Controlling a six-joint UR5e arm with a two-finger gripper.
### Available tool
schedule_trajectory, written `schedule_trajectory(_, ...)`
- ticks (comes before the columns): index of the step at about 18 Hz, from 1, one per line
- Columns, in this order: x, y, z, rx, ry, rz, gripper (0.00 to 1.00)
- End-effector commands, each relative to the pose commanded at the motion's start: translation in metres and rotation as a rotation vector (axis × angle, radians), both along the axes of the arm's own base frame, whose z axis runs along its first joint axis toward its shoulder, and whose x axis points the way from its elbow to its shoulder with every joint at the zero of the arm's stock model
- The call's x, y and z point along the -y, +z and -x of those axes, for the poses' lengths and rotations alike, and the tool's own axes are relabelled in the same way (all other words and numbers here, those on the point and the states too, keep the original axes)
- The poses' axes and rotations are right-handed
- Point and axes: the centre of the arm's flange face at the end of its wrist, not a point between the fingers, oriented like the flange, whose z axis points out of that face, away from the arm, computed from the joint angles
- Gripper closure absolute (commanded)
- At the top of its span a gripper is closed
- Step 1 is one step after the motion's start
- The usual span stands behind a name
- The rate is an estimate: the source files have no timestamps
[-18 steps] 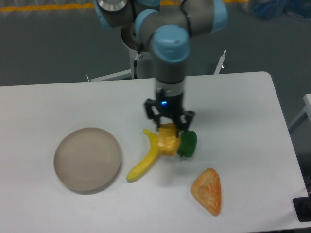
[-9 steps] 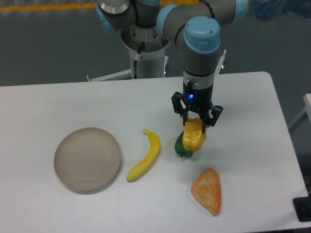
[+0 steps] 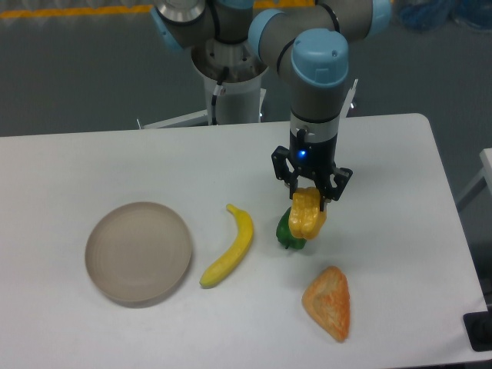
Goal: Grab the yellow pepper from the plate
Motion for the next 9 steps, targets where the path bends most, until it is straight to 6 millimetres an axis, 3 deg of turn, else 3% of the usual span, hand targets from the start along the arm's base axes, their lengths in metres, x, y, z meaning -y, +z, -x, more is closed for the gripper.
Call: schedule_trajectory(9, 0.0012, 0.0045, 0.0043, -0.003, 0.005, -0.008, 0.62)
